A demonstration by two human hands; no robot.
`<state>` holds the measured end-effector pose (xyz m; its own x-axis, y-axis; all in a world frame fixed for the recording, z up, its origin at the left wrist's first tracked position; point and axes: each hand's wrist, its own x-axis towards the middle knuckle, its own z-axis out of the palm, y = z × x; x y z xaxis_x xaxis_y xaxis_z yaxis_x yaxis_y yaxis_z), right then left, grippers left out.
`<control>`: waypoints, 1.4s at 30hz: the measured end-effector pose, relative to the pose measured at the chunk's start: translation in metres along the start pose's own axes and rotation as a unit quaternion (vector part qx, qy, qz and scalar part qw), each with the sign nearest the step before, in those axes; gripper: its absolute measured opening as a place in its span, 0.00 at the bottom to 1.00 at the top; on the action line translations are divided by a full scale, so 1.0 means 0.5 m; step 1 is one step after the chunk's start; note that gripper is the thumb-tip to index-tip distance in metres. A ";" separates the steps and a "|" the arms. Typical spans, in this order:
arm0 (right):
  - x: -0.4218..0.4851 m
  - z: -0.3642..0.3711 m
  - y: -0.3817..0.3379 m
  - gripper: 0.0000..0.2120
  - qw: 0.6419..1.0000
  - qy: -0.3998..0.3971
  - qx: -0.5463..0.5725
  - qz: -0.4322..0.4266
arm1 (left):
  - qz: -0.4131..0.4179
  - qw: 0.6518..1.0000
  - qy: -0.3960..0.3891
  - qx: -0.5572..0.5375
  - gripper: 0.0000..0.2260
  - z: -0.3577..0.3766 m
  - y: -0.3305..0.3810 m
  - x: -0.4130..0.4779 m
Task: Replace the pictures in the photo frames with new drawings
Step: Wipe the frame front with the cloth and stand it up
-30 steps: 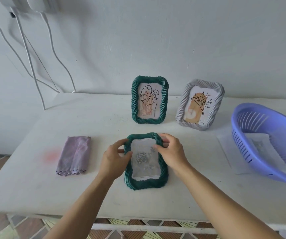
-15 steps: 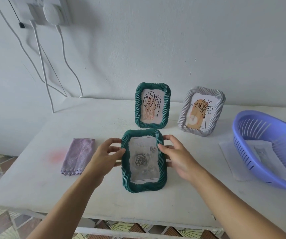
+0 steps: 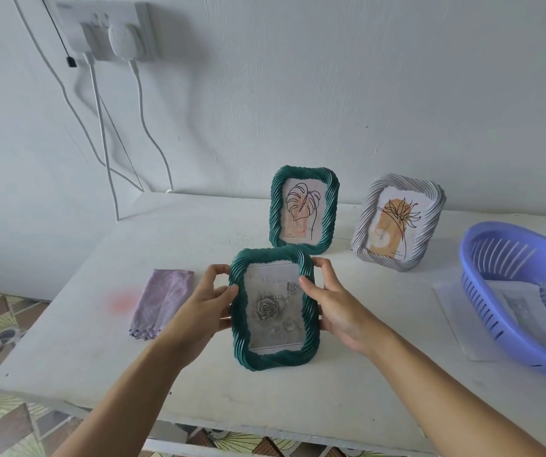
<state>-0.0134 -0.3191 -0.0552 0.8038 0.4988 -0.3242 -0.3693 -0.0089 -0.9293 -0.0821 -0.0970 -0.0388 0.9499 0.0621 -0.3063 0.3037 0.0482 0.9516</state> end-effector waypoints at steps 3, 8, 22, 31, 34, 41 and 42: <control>0.008 0.002 -0.002 0.09 1.000 -0.004 -0.003 0.011 | 0.016 1.000 0.023 0.004 0.08 0.000 0.005 -0.003; 0.008 0.001 -0.017 0.06 0.998 0.022 0.007 -0.054 | 0.066 0.989 0.110 0.080 0.07 -0.010 0.015 -0.001; 0.018 0.015 -0.026 0.14 0.923 0.152 -0.177 -0.307 | 0.206 0.952 0.172 0.147 0.08 -0.022 0.048 -0.003; 0.032 0.028 -0.022 0.25 0.907 0.162 -0.203 -0.331 | 0.262 0.915 0.190 0.239 0.27 -0.010 0.001 0.014; 0.035 0.024 -0.022 0.23 0.921 0.156 -0.188 -0.303 | 0.222 0.943 0.141 0.202 0.22 -0.010 0.007 0.019; 0.031 0.015 -0.025 0.21 0.953 0.145 -0.114 -0.242 | 0.126 0.988 -0.026 0.090 0.09 0.004 0.034 -0.005; 0.030 0.013 -0.025 0.21 0.954 0.149 -0.109 -0.238 | 0.117 0.990 -0.035 0.077 0.10 0.009 0.034 -0.009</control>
<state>0.0001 -0.3059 -0.0474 0.9649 0.2237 0.1378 0.1502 -0.0391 -0.9879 -0.0809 -0.1011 -0.0210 0.9966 -0.0161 -0.0805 0.0782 -0.1115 0.9907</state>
